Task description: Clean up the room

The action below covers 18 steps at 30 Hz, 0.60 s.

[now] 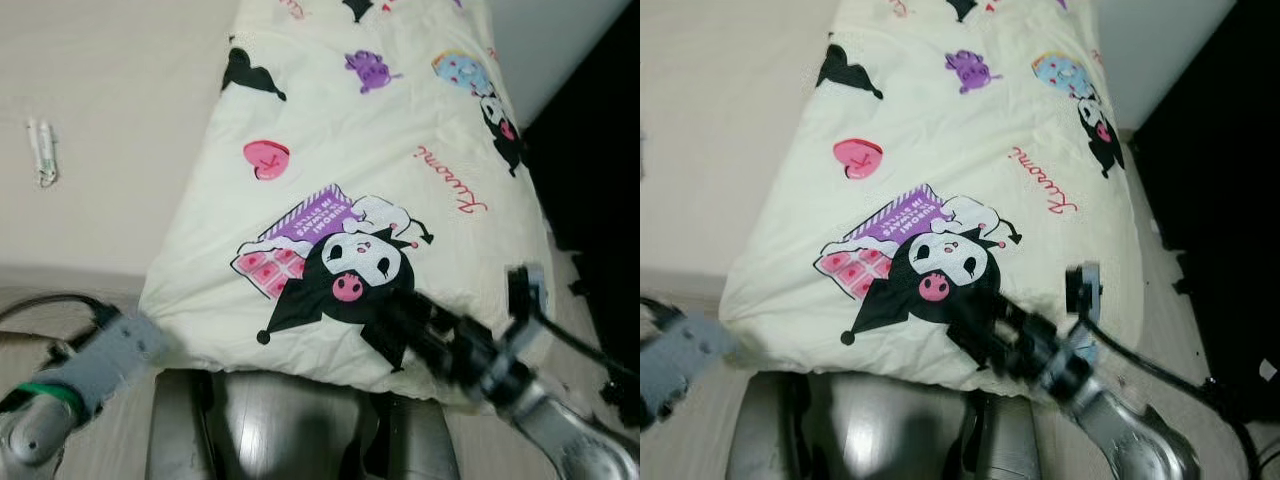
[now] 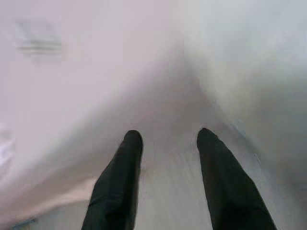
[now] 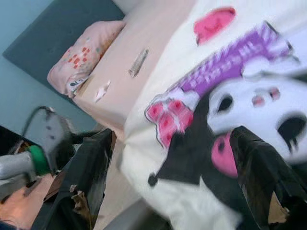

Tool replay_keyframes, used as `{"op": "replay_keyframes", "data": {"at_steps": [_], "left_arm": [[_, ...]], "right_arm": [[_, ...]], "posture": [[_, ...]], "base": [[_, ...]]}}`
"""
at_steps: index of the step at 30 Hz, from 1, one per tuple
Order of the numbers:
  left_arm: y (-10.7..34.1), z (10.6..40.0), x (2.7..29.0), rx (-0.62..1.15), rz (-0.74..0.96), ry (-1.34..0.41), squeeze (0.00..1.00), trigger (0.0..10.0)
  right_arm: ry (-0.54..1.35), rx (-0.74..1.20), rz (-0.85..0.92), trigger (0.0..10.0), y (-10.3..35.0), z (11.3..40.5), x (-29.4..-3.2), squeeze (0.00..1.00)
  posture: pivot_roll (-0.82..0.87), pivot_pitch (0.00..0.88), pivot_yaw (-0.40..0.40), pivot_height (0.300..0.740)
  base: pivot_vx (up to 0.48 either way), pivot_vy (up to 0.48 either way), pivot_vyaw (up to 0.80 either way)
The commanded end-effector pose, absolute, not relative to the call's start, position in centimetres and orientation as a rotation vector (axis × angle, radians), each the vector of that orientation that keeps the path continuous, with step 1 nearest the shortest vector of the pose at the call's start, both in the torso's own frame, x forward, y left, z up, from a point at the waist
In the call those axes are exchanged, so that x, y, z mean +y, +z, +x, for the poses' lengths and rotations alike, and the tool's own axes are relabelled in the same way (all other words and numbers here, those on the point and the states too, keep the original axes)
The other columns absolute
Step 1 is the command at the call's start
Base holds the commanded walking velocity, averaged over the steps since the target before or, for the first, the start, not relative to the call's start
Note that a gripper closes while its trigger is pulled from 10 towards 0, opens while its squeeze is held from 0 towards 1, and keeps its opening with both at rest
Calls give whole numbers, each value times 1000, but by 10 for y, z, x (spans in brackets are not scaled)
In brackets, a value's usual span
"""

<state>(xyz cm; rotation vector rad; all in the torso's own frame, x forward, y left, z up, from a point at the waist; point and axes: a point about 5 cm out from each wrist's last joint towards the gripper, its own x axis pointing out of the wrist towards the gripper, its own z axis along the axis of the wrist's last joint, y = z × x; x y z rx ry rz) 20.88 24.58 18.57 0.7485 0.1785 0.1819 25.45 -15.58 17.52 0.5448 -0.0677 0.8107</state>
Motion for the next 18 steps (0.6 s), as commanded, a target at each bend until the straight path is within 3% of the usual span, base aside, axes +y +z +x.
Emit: {"op": "replay_keyframes", "data": {"at_steps": [1, 3, 5, 7, 9, 10, 11, 12, 13, 15, 18], "left_arm": [[197, 205, 243, 88, 724, 211, 0, 10000], [220, 202, 235, -83, 648, 268, 0, 10000], [229, 202, 230, -136, 620, 280, 0, 10000], [237, 212, 209, -210, 409, 215, 0, 10000], [237, 212, 209, -210, 409, 215, 0, 10000], [234, 225, 193, -216, 287, 139, 0, 10000], [234, 225, 193, -216, 287, 139, 0, 10000], [229, 244, 175, -220, 181, 58, 0, 10000], [229, 244, 175, -220, 181, 58, 0, 10000], [231, 269, 151, -251, 114, -16, 0, 10000], [235, 280, 146, -273, 106, -23, 0, 10000]], "right_arm": [[741, -51, 529, 10000, 169, 257, -161, 0], [724, -88, 482, 10000, 177, 264, -155, 0], [730, -113, 437, 10000, 183, 265, -153, 0], [676, -194, 319, 10000, 200, 274, -149, 0], [676, -194, 319, 10000, 200, 274, -149, 0], [623, -238, 241, 10000, 210, 279, -148, 0], [623, -238, 241, 10000, 210, 279, -148, 0], [552, -290, 172, 10000, 218, 283, -149, 0], [552, -290, 172, 10000, 218, 283, -149, 0], [422, -376, 122, 10000, 227, 287, -155, 0], [354, -418, 104, 10000, 231, 288, -160, 0]], "posture": [[264, 260, -98, 507], [273, 256, -105, 507], [279, 254, -121, 507], [265, 236, -136, 507], [265, 236, -136, 507], [252, 226, -139, 507], [252, 226, -139, 507], [186, 168, -136, 507], [186, 168, -136, 507], [168, 144, -123, 507], [162, 134, -118, 507]], "base": [[0, 0, 0], [0, 0, 0], [0, 0, 0], [0, 0, 0], [0, 0, 0], [0, 0, 0], [0, 0, 0], [0, 0, 0], [0, 0, 0], [0, 0, 0], [0, 0, 0]]}}
